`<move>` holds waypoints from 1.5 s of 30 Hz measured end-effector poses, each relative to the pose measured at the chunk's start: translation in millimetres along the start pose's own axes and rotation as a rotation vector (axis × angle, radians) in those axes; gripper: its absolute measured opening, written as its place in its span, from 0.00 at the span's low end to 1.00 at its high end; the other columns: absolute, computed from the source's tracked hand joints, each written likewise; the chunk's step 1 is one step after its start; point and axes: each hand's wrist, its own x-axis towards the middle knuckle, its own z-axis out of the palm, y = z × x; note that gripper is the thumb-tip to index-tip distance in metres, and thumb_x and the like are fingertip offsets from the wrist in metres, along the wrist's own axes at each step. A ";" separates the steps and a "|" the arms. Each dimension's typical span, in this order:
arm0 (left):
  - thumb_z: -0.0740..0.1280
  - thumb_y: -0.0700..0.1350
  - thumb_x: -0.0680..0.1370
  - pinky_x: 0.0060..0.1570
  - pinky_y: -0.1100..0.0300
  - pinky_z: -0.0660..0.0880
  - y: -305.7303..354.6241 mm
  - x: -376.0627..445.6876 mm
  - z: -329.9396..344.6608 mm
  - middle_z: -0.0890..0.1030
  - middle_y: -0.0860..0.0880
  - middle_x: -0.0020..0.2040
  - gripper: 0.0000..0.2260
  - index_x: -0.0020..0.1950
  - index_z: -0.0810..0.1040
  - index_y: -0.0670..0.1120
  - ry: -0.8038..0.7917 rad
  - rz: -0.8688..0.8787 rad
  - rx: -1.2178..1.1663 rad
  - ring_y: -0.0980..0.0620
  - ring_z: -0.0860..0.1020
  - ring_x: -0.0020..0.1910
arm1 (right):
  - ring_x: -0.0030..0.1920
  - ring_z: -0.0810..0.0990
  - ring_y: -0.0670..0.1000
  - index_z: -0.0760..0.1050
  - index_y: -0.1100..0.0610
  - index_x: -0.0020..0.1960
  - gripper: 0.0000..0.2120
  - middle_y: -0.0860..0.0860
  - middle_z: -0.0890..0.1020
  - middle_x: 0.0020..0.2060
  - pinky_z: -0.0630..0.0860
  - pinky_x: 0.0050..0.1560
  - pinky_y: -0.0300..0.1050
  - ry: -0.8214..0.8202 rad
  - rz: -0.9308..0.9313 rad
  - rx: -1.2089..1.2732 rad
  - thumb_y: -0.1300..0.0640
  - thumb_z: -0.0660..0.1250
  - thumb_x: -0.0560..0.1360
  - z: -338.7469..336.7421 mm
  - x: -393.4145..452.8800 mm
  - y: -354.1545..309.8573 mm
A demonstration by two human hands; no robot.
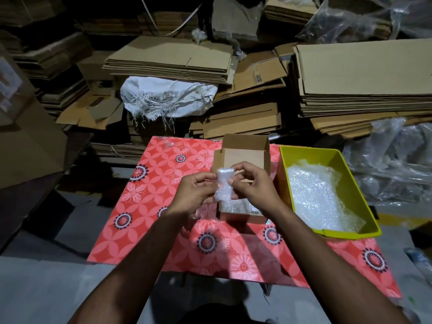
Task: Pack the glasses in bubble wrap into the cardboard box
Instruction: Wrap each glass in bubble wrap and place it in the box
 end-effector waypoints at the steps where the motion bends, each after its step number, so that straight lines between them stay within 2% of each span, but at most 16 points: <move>1: 0.70 0.30 0.76 0.38 0.57 0.82 -1.0 1.2 -3.9 0.86 0.39 0.46 0.10 0.56 0.81 0.37 0.006 0.002 0.009 0.45 0.86 0.42 | 0.35 0.80 0.46 0.80 0.54 0.51 0.09 0.55 0.78 0.39 0.83 0.40 0.48 0.004 -0.019 0.002 0.66 0.73 0.75 3.3 1.1 1.2; 5: 0.71 0.29 0.75 0.44 0.54 0.82 -1.8 1.3 -18.9 0.85 0.36 0.46 0.09 0.53 0.83 0.38 0.042 0.000 0.026 0.42 0.84 0.42 | 0.41 0.84 0.51 0.84 0.57 0.49 0.10 0.55 0.85 0.43 0.84 0.43 0.50 0.036 -0.084 -0.028 0.70 0.74 0.72 16.8 5.3 5.6; 8: 0.67 0.30 0.77 0.43 0.57 0.82 0.8 -0.2 -27.7 0.86 0.36 0.47 0.08 0.53 0.82 0.35 0.057 -0.025 -0.033 0.43 0.84 0.44 | 0.42 0.84 0.53 0.86 0.54 0.45 0.13 0.52 0.85 0.42 0.84 0.46 0.55 0.093 -0.143 -0.104 0.71 0.73 0.71 28.1 6.9 9.1; 10: 0.62 0.32 0.80 0.45 0.56 0.83 2.9 -0.2 -35.0 0.85 0.36 0.51 0.09 0.55 0.81 0.32 0.065 -0.075 -0.137 0.42 0.84 0.47 | 0.42 0.83 0.50 0.85 0.50 0.43 0.16 0.52 0.82 0.41 0.82 0.46 0.50 0.130 -0.222 -0.190 0.71 0.73 0.70 36.2 7.9 11.1; 12: 0.64 0.35 0.81 0.43 0.57 0.82 2.5 -2.1 -43.2 0.85 0.38 0.50 0.09 0.55 0.81 0.34 0.055 -0.101 -0.204 0.46 0.85 0.47 | 0.43 0.80 0.47 0.86 0.49 0.43 0.15 0.52 0.80 0.42 0.77 0.44 0.39 0.120 -0.290 -0.265 0.70 0.73 0.72 44.7 7.2 13.2; 14: 0.67 0.35 0.79 0.42 0.62 0.81 -2.5 -4.2 -53.3 0.86 0.44 0.46 0.07 0.55 0.82 0.37 0.046 -0.104 -0.176 0.53 0.85 0.45 | 0.45 0.79 0.47 0.87 0.53 0.44 0.11 0.53 0.79 0.45 0.73 0.43 0.35 0.081 -0.278 -0.266 0.68 0.72 0.74 51.9 5.9 18.2; 17: 0.67 0.32 0.78 0.43 0.63 0.81 -13.1 -4.4 -68.6 0.86 0.45 0.46 0.08 0.56 0.81 0.38 0.072 -0.117 -0.224 0.53 0.85 0.45 | 0.50 0.81 0.50 0.87 0.54 0.48 0.10 0.52 0.82 0.49 0.78 0.50 0.40 0.009 -0.173 -0.192 0.67 0.70 0.75 63.9 4.3 24.4; 19: 0.66 0.30 0.78 0.40 0.62 0.81 -20.6 -4.1 -76.3 0.85 0.43 0.45 0.08 0.57 0.79 0.36 0.103 -0.114 -0.277 0.52 0.85 0.41 | 0.43 0.84 0.51 0.86 0.58 0.49 0.06 0.49 0.86 0.44 0.80 0.47 0.44 -0.026 -0.117 -0.125 0.65 0.73 0.75 73.8 4.0 27.3; 20: 0.67 0.30 0.78 0.37 0.63 0.80 -24.8 -4.9 -79.9 0.84 0.43 0.43 0.08 0.56 0.79 0.36 0.116 -0.115 -0.283 0.52 0.85 0.38 | 0.40 0.84 0.48 0.85 0.59 0.49 0.05 0.47 0.86 0.41 0.79 0.44 0.41 -0.028 -0.098 -0.120 0.64 0.75 0.73 79.2 4.1 29.2; 24: 0.72 0.31 0.74 0.33 0.63 0.78 -42.5 -3.2 -98.7 0.85 0.47 0.39 0.10 0.55 0.80 0.37 0.135 -0.084 -0.138 0.52 0.82 0.35 | 0.32 0.78 0.41 0.83 0.62 0.45 0.06 0.42 0.82 0.32 0.74 0.40 0.34 0.038 -0.024 -0.145 0.68 0.78 0.69 94.3 10.9 40.8; 26: 0.76 0.36 0.69 0.41 0.57 0.80 -55.6 5.3 -115.6 0.86 0.48 0.43 0.17 0.57 0.81 0.40 0.129 -0.081 -0.021 0.50 0.82 0.40 | 0.31 0.76 0.40 0.81 0.62 0.44 0.08 0.44 0.80 0.31 0.74 0.38 0.33 0.115 0.007 -0.153 0.70 0.77 0.69 94.3 19.2 43.9; 29: 0.80 0.46 0.60 0.57 0.46 0.80 -77.9 17.7 -137.7 0.83 0.50 0.56 0.29 0.60 0.80 0.52 0.137 -0.080 0.252 0.48 0.81 0.57 | 0.31 0.77 0.43 0.79 0.61 0.49 0.13 0.51 0.79 0.34 0.76 0.35 0.35 0.174 0.061 -0.219 0.71 0.77 0.68 90.5 36.4 48.4; 32: 0.83 0.47 0.59 0.61 0.50 0.78 -96.2 28.6 -143.1 0.81 0.56 0.61 0.35 0.64 0.77 0.57 0.116 -0.022 0.526 0.52 0.78 0.61 | 0.33 0.78 0.45 0.82 0.59 0.52 0.14 0.51 0.82 0.37 0.77 0.36 0.35 0.114 0.046 -0.460 0.68 0.77 0.68 96.0 53.2 56.0; 36: 0.81 0.51 0.58 0.65 0.51 0.76 -115.6 45.7 -134.3 0.81 0.50 0.64 0.39 0.68 0.76 0.50 0.067 0.085 0.562 0.52 0.78 0.64 | 0.39 0.81 0.47 0.85 0.56 0.53 0.14 0.49 0.85 0.41 0.72 0.43 0.36 -0.103 0.040 -0.815 0.64 0.75 0.69 115.1 68.0 71.8; 40: 0.81 0.44 0.61 0.63 0.51 0.77 -126.2 57.0 -127.4 0.83 0.50 0.60 0.36 0.68 0.78 0.49 0.035 0.076 0.564 0.54 0.81 0.59 | 0.45 0.84 0.54 0.85 0.57 0.54 0.14 0.55 0.87 0.46 0.70 0.46 0.35 -0.171 -0.002 -1.043 0.63 0.71 0.69 122.9 75.3 87.1; 45: 0.83 0.41 0.61 0.64 0.57 0.76 -137.6 64.4 -130.1 0.84 0.50 0.59 0.34 0.67 0.79 0.48 0.052 0.090 0.522 0.55 0.81 0.59 | 0.38 0.82 0.56 0.85 0.59 0.43 0.06 0.57 0.84 0.38 0.66 0.37 0.39 -0.248 -0.010 -1.168 0.63 0.69 0.68 130.0 81.4 94.9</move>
